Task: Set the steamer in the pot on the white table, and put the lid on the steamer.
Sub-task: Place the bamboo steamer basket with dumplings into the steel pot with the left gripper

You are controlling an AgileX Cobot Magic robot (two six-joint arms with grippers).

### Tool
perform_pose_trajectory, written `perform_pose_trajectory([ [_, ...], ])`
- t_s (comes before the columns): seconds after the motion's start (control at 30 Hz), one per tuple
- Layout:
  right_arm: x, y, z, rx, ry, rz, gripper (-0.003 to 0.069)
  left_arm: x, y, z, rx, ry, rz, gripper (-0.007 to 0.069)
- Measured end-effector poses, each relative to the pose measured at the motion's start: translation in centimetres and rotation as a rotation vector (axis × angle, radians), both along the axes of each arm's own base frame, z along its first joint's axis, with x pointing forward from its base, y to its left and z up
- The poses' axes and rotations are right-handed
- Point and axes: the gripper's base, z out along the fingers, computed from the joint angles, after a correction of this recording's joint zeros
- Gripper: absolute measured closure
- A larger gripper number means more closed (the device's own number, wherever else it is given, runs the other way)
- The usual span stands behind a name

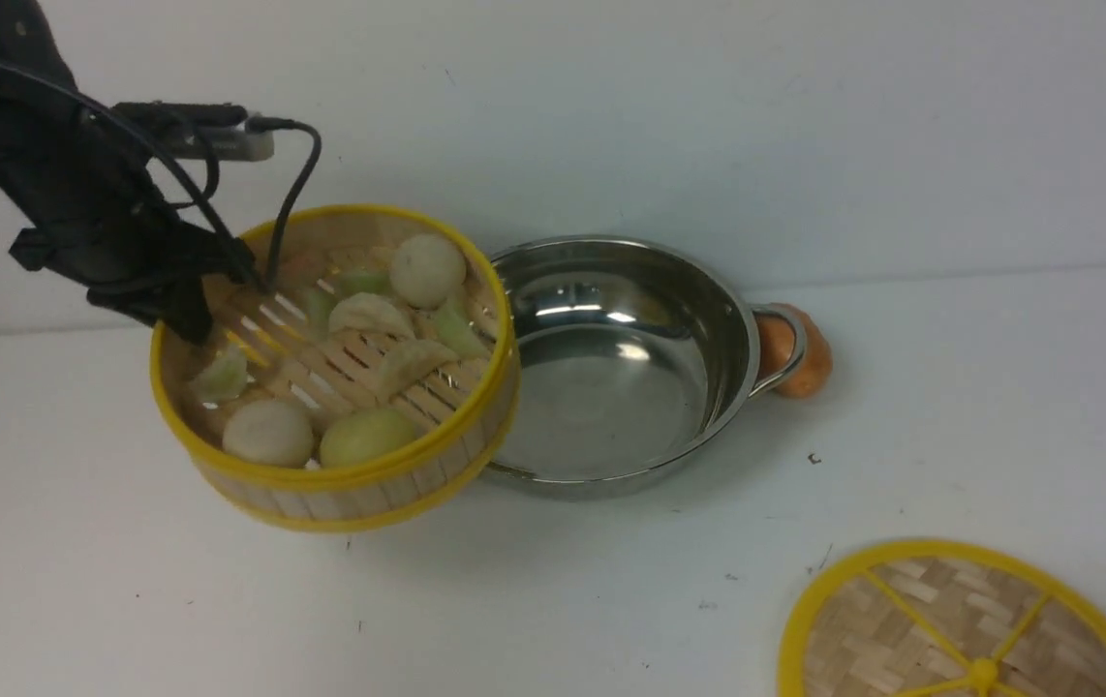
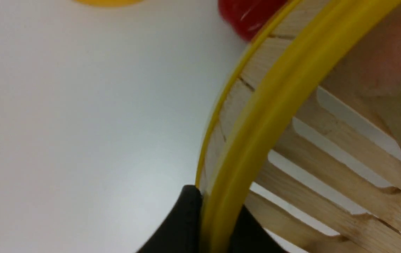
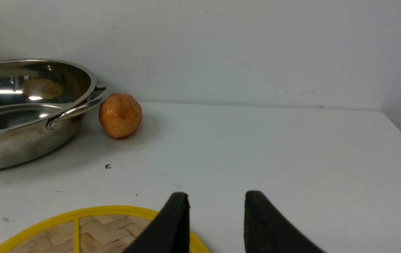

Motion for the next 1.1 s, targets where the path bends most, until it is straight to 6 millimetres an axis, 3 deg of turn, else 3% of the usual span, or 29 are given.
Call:
perform_pose_trajectory([
  [0.17, 0.0, 0.0, 0.0, 0.0, 0.0, 0.0, 0.0416, 1.5, -2.7, 0.6, -0.17, -0.037, 0.006, 0.0594],
  [0.23, 0.0, 0.0, 0.0, 0.0, 0.0, 0.0, 0.0416, 2.4, -4.1, -0.1, -0.244, -0.02, 0.006, 0.0594],
  [0.47, 0.0, 0.0, 0.0, 0.0, 0.0, 0.0, 0.0416, 4.0, -6.7, -2.6, -0.266, 0.041, 0.02, 0.0594],
  [0.7, 0.0, 0.0, 0.0, 0.0, 0.0, 0.0, 0.0416, 5.5, -9.2, -3.1, -0.29, 0.024, 0.024, 0.0594],
  [0.97, 0.0, 0.0, 0.0, 0.0, 0.0, 0.0, 0.0416, 6.9, -10.4, -3.4, -0.309, -0.006, 0.038, 0.0594],
  [1.1, 0.0, 0.0, 0.0, 0.0, 0.0, 0.0, 0.0416, 7.7, -10.5, -5.3, -0.298, 0.018, 0.055, 0.0594],
])
